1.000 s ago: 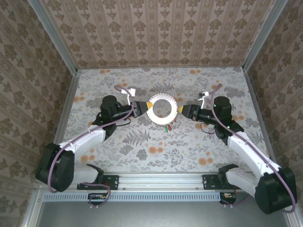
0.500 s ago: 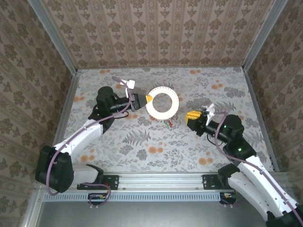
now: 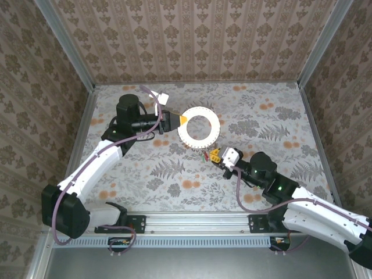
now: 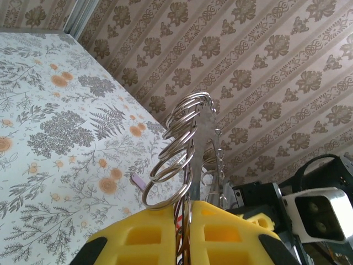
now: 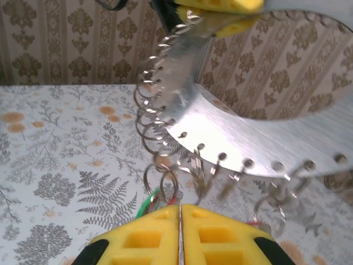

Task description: Put the keys on the keyring

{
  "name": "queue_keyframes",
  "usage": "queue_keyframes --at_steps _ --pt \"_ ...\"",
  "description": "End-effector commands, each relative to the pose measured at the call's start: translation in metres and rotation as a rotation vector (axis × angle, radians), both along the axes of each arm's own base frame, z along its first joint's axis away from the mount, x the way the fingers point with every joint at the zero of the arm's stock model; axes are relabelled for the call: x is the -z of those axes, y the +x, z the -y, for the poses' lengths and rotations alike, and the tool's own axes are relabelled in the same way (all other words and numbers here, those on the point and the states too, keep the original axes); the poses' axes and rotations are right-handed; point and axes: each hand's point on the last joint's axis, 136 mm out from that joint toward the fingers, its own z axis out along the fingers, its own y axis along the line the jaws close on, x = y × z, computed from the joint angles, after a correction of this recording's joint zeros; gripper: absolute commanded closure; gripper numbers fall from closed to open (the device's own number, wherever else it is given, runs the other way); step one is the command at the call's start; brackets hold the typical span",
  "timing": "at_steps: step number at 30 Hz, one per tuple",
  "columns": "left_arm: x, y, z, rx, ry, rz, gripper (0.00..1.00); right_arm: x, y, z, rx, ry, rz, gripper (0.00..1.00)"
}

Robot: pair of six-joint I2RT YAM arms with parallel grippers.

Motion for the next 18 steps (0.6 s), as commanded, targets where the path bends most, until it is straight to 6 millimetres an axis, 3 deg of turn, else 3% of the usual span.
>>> queue_keyframes --at_steps 1,6,18 --pt "-0.028 -0.006 -0.004 0.015 -0.029 0.083 1.0 -0.019 0.007 0.001 0.066 -0.008 0.137 0.89" --pt "-0.028 -0.006 -0.004 0.007 -0.03 0.09 1.0 -0.016 0.008 -0.003 0.085 -0.028 0.16 0.86" --pt "-0.026 -0.007 -0.005 0.007 -0.03 0.093 1.0 -0.006 0.012 0.008 0.14 -0.06 0.161 0.77"
